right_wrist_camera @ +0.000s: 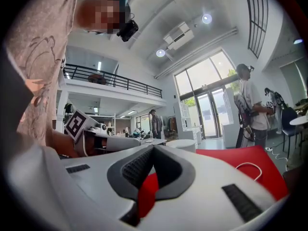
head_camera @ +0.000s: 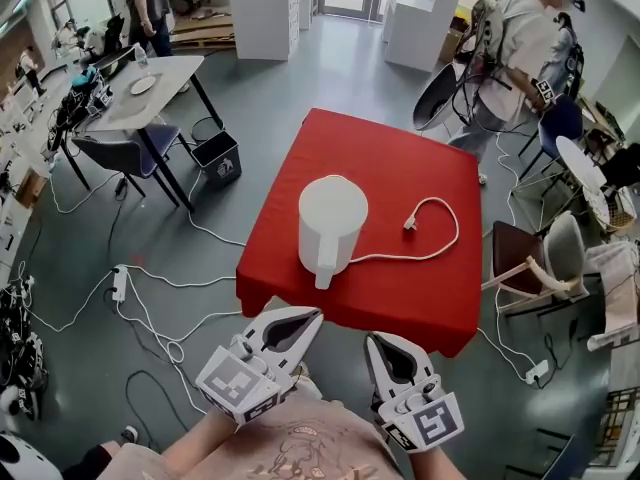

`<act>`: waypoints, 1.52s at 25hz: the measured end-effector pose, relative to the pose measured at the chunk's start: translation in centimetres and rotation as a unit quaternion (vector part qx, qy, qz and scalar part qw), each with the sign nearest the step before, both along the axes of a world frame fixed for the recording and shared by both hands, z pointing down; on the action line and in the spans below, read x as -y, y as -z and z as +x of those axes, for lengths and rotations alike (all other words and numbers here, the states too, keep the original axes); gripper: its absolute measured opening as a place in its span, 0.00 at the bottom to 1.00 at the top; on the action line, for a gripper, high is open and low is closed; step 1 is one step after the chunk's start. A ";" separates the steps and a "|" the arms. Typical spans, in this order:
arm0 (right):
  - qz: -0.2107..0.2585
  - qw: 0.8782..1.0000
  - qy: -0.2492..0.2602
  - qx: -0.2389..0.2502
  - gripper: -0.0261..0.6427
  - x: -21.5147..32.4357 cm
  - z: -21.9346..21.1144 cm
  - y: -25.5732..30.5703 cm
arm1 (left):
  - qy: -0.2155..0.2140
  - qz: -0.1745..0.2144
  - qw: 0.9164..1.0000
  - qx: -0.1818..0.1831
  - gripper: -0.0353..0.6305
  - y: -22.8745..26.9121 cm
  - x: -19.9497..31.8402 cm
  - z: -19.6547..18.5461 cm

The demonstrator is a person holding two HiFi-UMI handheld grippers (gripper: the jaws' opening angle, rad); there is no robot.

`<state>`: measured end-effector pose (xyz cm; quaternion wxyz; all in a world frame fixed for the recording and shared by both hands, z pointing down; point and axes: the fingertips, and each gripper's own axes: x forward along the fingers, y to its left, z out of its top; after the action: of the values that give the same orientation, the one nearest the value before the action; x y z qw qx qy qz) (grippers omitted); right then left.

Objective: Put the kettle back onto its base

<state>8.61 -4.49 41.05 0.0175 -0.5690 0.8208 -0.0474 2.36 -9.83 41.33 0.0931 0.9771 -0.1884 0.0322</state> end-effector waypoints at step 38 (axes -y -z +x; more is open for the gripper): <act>0.032 0.999 0.016 -0.002 0.05 -16.8 -3.2 1.6 | 0.062 0.017 0.998 -0.002 0.04 1.3 -18.2 -4.7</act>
<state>5.39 12.29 39.46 0.0331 -0.5548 0.8311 -0.0202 -2.32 8.35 40.04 0.0782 0.9650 -0.2492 0.0210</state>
